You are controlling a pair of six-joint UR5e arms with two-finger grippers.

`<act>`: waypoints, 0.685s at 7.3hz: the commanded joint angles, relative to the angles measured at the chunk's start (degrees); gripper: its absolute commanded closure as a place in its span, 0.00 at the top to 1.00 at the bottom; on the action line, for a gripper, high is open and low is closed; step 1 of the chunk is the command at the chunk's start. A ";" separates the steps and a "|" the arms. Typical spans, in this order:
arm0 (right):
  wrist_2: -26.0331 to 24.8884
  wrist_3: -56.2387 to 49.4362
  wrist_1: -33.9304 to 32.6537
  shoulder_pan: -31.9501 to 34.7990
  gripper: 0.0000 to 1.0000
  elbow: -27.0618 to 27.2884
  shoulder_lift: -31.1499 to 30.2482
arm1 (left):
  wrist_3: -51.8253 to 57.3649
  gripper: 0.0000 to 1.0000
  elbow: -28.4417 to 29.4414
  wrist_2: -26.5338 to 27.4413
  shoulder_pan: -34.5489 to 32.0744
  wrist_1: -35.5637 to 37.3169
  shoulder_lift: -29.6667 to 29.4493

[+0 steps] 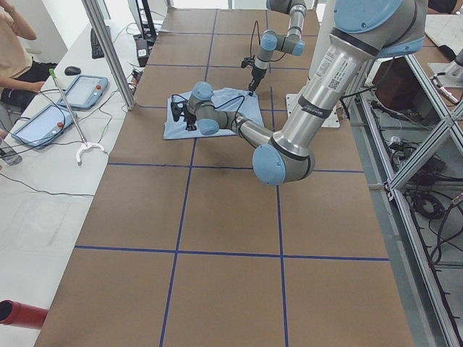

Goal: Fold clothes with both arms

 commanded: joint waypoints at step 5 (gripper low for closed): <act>1.60 0.27 -0.33 0.29 0.00 4.43 -2.03 | -9.98 0.51 -13.57 -0.44 4.58 2.47 6.50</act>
